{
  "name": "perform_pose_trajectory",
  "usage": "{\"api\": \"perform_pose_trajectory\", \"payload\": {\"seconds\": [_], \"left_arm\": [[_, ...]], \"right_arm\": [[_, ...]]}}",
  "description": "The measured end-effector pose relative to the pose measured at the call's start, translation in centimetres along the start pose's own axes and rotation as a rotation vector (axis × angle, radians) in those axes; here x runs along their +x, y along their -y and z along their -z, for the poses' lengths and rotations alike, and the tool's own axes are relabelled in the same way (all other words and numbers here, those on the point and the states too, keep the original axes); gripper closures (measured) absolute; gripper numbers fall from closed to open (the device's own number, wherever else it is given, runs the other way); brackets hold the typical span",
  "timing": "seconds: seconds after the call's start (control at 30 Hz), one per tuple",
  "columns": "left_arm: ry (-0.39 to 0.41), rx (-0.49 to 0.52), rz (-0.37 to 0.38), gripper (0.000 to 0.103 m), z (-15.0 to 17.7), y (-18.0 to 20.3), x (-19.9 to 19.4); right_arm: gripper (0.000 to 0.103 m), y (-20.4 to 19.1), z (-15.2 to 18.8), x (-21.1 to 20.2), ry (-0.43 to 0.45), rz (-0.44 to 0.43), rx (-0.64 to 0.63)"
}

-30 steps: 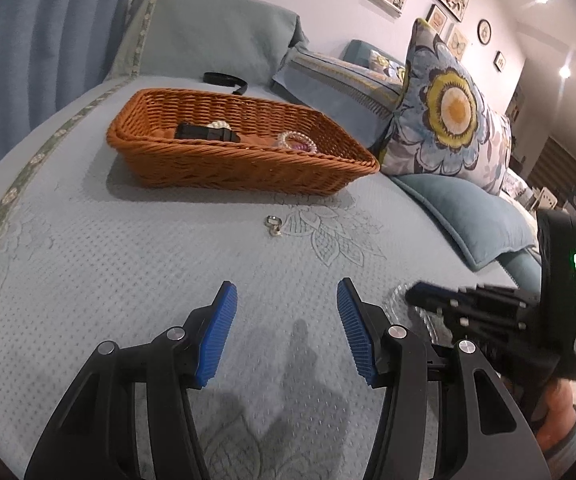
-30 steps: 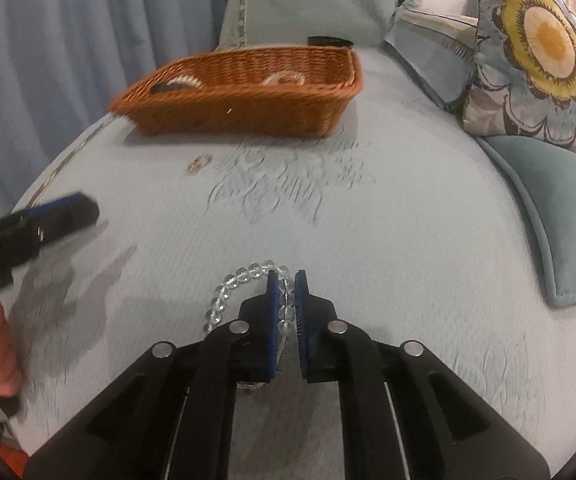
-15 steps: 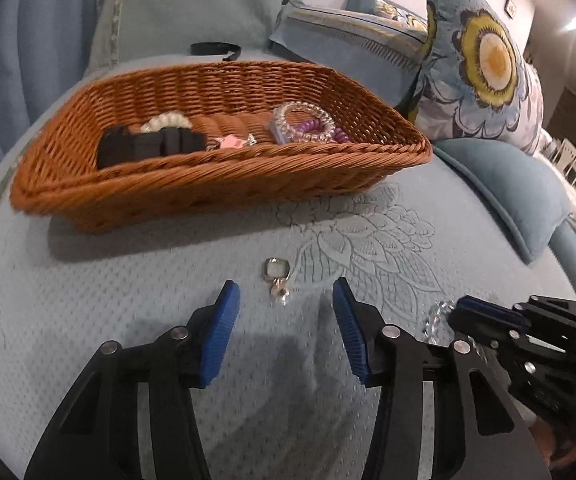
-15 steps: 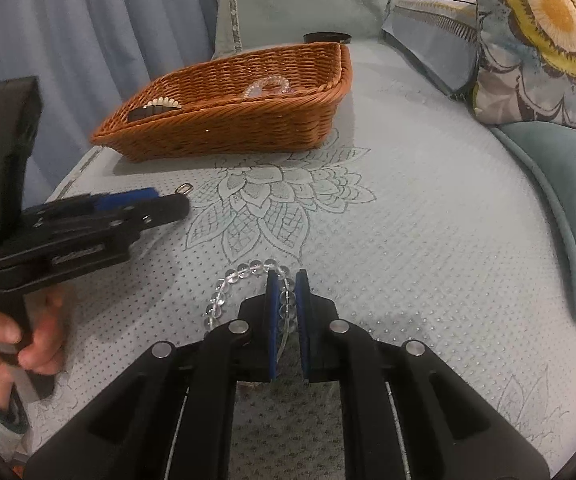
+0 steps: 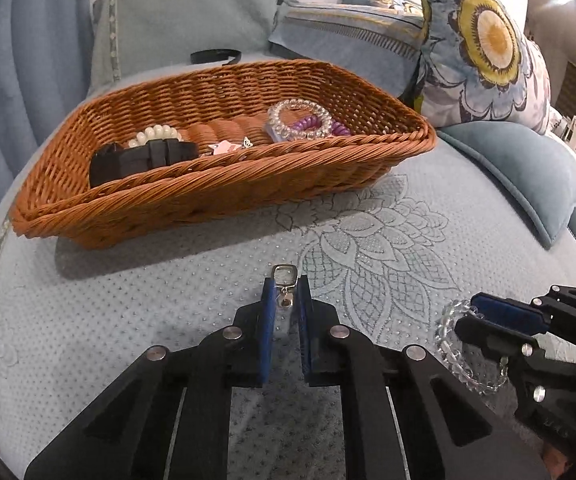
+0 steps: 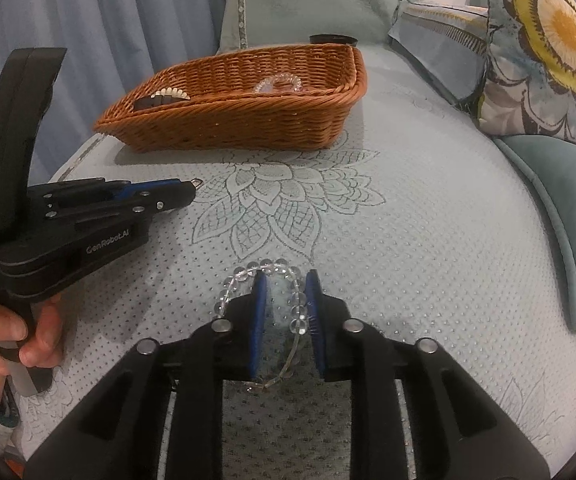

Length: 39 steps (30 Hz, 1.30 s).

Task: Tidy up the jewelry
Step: 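Carry the charm and bracelet into the wicker basket and open both tools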

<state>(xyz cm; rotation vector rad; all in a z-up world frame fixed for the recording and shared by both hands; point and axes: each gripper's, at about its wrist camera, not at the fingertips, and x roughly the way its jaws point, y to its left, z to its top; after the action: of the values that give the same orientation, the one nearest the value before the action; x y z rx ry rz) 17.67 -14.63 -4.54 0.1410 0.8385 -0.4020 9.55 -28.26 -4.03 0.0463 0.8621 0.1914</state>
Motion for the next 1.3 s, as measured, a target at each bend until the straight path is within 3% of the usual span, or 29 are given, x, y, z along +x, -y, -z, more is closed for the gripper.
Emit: {"api": "perform_pose_trajectory", "payload": {"seconds": [0.2, 0.4, 0.8, 1.1, 1.3], "left_arm": [[0.086, 0.001, 0.029, 0.095, 0.5, 0.0, -2.1], [0.197, -0.017, 0.149, 0.095, 1.2, -0.4, -5.2], [0.297, -0.064, 0.272, 0.095, 1.5, -2.0, -9.4], [0.363, -0.074, 0.263, 0.095, -0.2, -3.2, -11.4], [0.403, -0.07, 0.238, 0.095, -3.6, -4.0, -11.6]], "right_arm": [[0.097, 0.0, 0.2, -0.9, 0.037, -0.018, -0.004], [0.097, 0.4, 0.1, -2.0, 0.075, -0.064, 0.021], [0.097, 0.6, -1.9, -4.5, 0.101, -0.263, 0.104], [0.097, -1.2, -4.9, -6.2, 0.152, -0.236, 0.041], [0.097, -2.2, -9.4, -6.9, 0.223, -0.192, -0.009]]}}
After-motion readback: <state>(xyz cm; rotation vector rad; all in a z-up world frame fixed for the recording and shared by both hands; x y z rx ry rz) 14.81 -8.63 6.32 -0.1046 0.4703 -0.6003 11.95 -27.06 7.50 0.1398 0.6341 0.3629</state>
